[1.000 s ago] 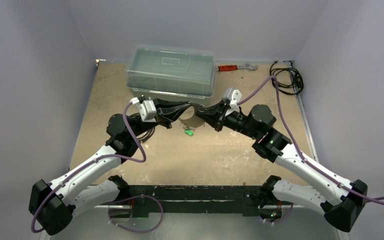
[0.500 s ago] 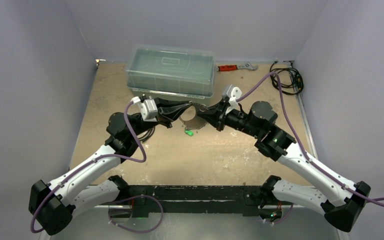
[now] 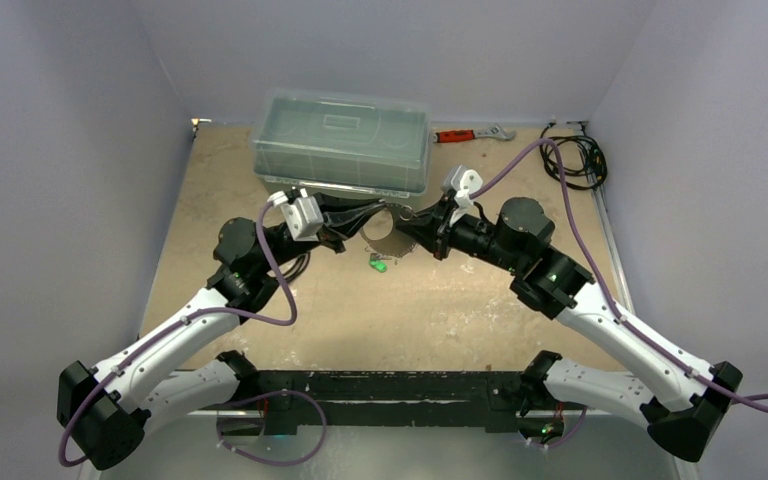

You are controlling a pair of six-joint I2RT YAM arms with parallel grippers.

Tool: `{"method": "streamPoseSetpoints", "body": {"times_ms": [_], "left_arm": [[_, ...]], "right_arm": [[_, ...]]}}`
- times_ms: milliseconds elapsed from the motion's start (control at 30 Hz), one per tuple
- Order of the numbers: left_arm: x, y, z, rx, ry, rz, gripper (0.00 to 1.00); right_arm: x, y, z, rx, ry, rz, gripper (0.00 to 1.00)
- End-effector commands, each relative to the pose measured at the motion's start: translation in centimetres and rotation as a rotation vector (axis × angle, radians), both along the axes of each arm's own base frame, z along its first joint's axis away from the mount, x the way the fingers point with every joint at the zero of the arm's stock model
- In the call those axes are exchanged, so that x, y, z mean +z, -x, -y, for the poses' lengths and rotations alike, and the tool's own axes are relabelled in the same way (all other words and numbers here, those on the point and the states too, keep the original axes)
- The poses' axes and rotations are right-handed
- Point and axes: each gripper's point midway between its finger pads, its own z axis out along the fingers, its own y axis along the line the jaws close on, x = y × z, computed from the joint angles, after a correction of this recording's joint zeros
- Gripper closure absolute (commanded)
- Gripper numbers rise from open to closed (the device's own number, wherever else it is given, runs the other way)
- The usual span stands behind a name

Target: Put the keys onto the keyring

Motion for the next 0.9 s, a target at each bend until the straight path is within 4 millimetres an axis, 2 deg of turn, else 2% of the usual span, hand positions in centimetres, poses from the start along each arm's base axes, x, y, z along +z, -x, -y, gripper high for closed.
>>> {"method": "streamPoseSetpoints", "body": {"times_ms": [0, 267, 500, 667, 867], "left_arm": [[-0.1, -2.7, -0.9, 0.129, -0.019, -0.017, 1.00], [-1.2, -4.6, -1.6, 0.256, -0.104, -0.013, 1.00], [-2.3, -5.2, -1.3, 0.293, -0.170, -0.012, 1.00], [-2.7, -5.6, -1.8, 0.334, -0.202, -0.002, 1.00], [-3.1, -6.1, -2.2, 0.375, -0.230, 0.003, 1.00]], "right_arm": [[4.8, 0.2, 0.1, -0.012, -0.067, 0.086, 1.00], [4.4, -0.1, -0.3, -0.051, -0.008, 0.088, 1.00], [4.6, -0.1, -1.2, -0.066, 0.006, 0.078, 1.00], [5.1, -0.6, -0.8, -0.107, 0.006, 0.082, 1.00], [4.9, 0.0, -1.2, -0.063, 0.020, 0.075, 1.00]]}}
